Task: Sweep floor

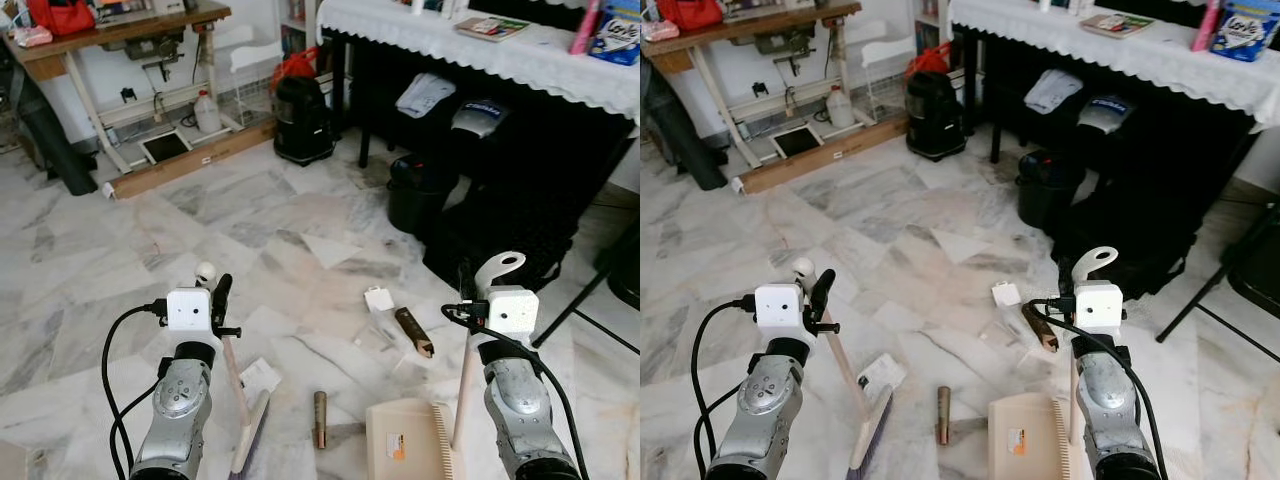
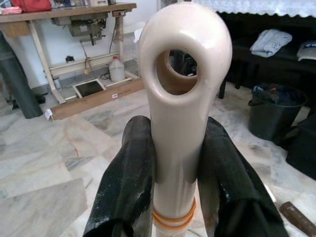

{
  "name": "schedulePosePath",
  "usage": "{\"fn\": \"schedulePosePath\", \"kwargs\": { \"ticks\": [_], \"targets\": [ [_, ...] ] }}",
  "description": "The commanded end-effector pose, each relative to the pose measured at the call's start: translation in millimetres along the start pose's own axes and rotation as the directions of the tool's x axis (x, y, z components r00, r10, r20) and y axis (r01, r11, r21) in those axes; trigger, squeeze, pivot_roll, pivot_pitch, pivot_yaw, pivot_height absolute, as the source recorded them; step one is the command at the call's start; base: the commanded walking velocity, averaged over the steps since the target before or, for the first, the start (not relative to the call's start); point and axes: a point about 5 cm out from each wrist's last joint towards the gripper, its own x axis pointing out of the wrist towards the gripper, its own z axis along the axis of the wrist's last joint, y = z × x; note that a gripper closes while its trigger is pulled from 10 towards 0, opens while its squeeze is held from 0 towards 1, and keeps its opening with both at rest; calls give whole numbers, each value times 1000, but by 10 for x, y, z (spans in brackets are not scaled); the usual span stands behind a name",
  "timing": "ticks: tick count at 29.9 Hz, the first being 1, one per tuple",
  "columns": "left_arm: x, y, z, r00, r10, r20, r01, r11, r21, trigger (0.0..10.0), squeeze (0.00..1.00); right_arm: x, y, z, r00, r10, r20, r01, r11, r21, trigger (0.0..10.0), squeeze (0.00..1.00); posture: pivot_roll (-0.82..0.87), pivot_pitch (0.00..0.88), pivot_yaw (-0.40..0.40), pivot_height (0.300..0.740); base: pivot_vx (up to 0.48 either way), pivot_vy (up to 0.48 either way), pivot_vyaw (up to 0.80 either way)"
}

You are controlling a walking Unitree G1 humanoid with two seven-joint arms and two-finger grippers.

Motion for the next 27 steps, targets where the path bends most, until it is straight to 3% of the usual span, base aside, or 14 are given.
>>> {"fn": "schedulePosePath", "kwargs": {
  "ticks": [1,10,27],
  "targets": [
    [48,8,87,999,1,48,-1,1000,7,10000,0,41,-24,57,1000,-6,25,7,1000,-7,10000,0,-28,0,9,740,274,0,0],
    [61,-11,95,999,-11,49,11,1000,-2,10000,0,50,-28,63,1000,-9,26,9,1000,-5,10000,0,-27,0,10,740,275,0,0],
    [79,-20,103,999,-14,50,14,1000,2,10000,0,64,-19,57,1000,-8,21,8,1000,4,10000,0,-24,0,11,740,30,0,0]
  ]
}}
